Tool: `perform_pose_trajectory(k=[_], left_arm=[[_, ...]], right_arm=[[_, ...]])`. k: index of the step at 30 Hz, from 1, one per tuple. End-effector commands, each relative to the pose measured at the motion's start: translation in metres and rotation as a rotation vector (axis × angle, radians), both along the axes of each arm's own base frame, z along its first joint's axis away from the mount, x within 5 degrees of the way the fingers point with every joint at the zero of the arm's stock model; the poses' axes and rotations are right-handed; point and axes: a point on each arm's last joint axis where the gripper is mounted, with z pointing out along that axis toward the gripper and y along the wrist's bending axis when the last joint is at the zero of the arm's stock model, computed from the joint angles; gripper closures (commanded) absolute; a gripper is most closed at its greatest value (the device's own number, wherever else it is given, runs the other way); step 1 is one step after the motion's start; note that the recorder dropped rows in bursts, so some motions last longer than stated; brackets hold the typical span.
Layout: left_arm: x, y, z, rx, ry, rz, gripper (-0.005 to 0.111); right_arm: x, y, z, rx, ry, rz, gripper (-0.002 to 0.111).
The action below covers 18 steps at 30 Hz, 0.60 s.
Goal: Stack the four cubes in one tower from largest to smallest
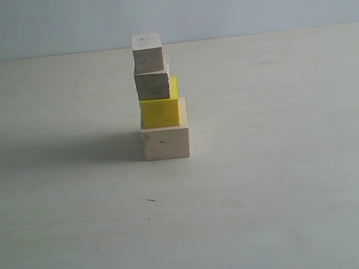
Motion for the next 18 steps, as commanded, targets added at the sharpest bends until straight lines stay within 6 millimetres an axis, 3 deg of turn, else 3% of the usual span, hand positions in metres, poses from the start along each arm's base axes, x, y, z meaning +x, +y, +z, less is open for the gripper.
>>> perform_pose_trajectory(k=[1,7,12,18], left_arm=[[-0.008,0.001,-0.038,-0.003,0.185,0.064,0.107],[-0.010,0.003,-0.083,-0.038,0.318,0.124,0.107],[-0.007,0.004,-0.100,-0.055,0.375,0.120,0.107],[-0.001,0.002,-0.136,-0.054,0.478,0.047,0.107]], right_arm=[[-0.001,0.000,-0.001,-0.003,-0.001,-0.008,0.108],[-0.001,0.000,-0.001,-0.003,-0.001,-0.008,0.108],[-0.001,0.000,-0.001,-0.003,-0.001,-0.008,0.108],[-0.001,0.000,-0.001,-0.003,-0.001,-0.008,0.108]])
